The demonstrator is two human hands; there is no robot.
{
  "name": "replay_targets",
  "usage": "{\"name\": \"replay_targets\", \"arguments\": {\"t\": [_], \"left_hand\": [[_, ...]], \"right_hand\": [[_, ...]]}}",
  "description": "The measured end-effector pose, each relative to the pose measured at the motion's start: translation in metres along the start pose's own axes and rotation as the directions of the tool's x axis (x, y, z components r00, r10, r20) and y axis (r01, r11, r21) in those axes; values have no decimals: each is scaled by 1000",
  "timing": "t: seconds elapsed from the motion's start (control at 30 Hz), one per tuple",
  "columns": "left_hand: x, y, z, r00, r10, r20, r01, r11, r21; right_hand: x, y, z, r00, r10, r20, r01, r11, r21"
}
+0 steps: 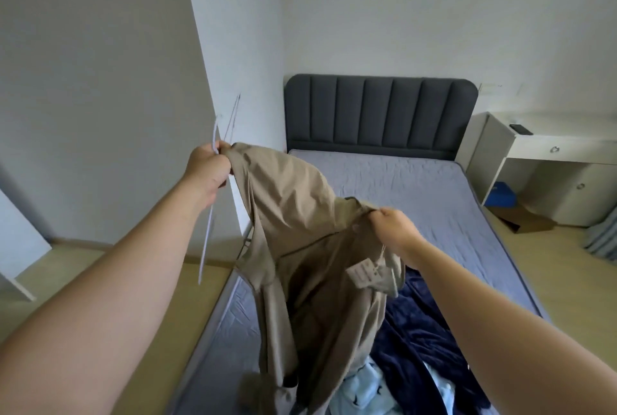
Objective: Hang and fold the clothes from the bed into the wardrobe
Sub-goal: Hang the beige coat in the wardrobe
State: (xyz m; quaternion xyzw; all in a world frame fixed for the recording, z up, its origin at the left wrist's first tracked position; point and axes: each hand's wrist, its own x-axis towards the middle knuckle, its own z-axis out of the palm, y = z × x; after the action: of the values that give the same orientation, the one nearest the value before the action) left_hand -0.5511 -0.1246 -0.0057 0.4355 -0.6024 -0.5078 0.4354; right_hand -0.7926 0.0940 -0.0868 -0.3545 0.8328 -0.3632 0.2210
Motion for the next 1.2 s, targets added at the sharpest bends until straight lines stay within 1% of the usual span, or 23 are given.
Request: {"name": "replay_targets", "arguments": {"t": [0.07,0.13,0.2,0.3,0.4,0.47,0.53,0.6,0.63,0.7,0.77,0.83,0.9,0.97,1.03,1.2], "left_hand": [[3,-20,-10,999,15,-45,-10,994,111],[4,-37,-17,999,8,-35,-2,987,158],[3,-49,-19,999,-50,-20,52,985,164],[0,-57,-15,993,-109,-37,113,983,147],[-3,-60,-7,989,-145,-26,147,980,135],[-8,-60,1,984,-178,-5,178,980,88],[-14,-60,11,974,-226,27,227,974,-22],[-23,-60,21,961,-255,109,268,956,-123],[-28,-57,27,953,-257,163,281,949,-144],[-41,-53,40,947,-228,227,270,947,-175],[-51,-50,53,946,-216,240,272,934,-231],[-62,-46,66,941,-210,265,286,913,-292],[-69,-42,77,936,-189,296,292,888,-356],[-75,-37,87,942,-159,297,273,875,-399],[-80,-31,96,947,-131,293,245,884,-398],[-95,-20,112,948,-75,310,189,915,-356]], "right_hand": [[-4,-12,-8,992,-33,-125,45,994,98],[-9,-26,-14,985,-70,-158,95,983,158],[-14,-39,-16,986,-105,-129,126,977,171],[-17,-54,-20,989,-130,-68,140,975,173],[-16,-66,-23,989,-144,-41,147,985,87],[-15,-72,-24,988,-150,-32,152,987,60],[-13,-74,-23,986,-165,-24,166,985,39],[-11,-73,-22,983,-184,-9,184,983,-15],[-10,-71,-22,982,-188,1,188,981,-47],[-9,-68,-23,981,-194,15,195,975,-105],[-8,-67,-24,977,-209,29,211,969,-127],[-9,-65,-27,971,-228,73,236,962,-134],[-11,-64,-29,959,-235,161,260,953,-158],[-14,-62,-28,933,-232,275,287,941,-180],[-16,-62,-24,908,-231,350,307,935,-178],[-21,-61,-19,886,-278,371,355,921,-159]]}}
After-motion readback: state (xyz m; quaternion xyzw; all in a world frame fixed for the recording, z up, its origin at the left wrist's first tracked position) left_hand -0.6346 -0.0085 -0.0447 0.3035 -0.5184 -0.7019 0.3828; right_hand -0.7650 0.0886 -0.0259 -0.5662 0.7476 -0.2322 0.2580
